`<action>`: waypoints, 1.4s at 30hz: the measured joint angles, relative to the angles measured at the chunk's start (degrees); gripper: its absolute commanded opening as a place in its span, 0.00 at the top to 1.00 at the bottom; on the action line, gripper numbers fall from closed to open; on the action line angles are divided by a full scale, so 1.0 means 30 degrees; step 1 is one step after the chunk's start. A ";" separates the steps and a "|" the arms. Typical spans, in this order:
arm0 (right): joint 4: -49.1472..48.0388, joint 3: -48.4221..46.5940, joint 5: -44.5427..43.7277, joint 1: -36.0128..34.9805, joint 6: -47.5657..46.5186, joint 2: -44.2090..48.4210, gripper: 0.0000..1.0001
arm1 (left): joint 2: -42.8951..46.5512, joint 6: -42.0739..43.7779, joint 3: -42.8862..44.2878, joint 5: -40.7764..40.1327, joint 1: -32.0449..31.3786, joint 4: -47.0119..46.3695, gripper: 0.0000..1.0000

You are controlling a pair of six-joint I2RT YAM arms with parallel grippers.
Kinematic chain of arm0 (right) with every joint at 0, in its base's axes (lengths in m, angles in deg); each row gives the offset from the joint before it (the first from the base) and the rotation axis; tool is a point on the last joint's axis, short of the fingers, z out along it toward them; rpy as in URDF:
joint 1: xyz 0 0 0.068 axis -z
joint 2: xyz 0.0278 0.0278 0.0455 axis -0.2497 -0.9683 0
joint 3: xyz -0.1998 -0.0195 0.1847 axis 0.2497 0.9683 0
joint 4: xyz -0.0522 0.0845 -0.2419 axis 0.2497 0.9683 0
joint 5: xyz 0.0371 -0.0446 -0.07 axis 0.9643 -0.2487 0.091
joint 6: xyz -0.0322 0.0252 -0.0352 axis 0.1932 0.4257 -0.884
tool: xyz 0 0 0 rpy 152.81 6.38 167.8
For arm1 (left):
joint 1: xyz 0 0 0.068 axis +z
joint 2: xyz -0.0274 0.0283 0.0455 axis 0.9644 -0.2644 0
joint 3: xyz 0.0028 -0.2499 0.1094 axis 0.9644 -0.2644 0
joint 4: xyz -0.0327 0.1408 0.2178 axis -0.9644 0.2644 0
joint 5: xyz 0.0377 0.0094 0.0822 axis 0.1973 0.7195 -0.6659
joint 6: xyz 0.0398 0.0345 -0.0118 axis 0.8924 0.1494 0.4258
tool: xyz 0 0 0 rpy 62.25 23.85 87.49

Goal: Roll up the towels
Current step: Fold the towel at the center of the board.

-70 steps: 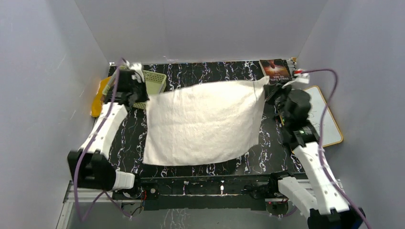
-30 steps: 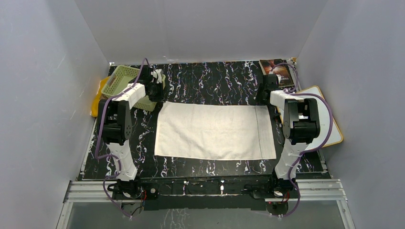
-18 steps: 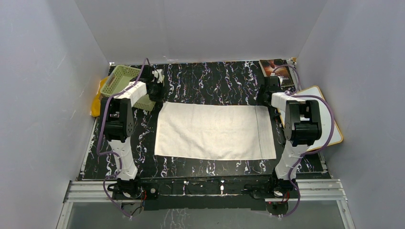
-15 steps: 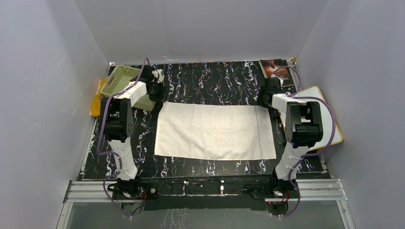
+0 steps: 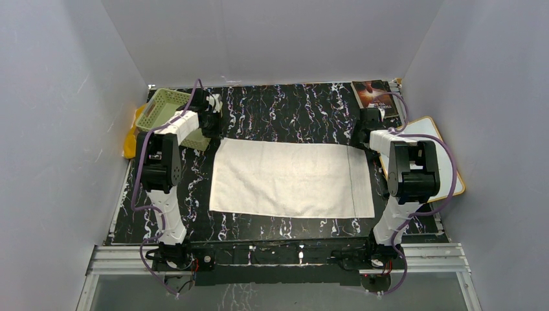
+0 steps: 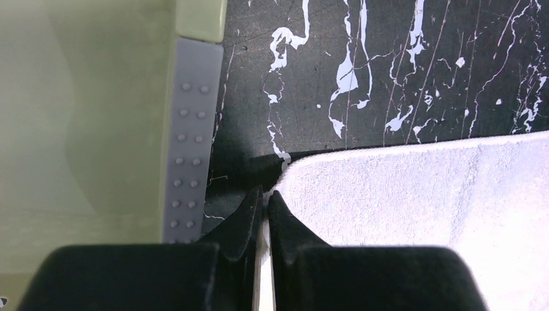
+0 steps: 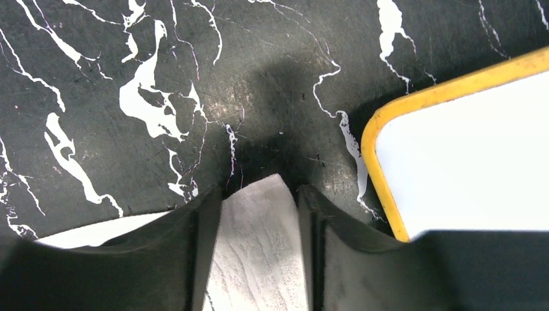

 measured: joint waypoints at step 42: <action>0.0495 0.2397 0.2302 0.0007 0.2856 0.7300 1.00 | 0.8546 -0.0685 -0.8786 0.0743 0.0925 -0.6892 1.00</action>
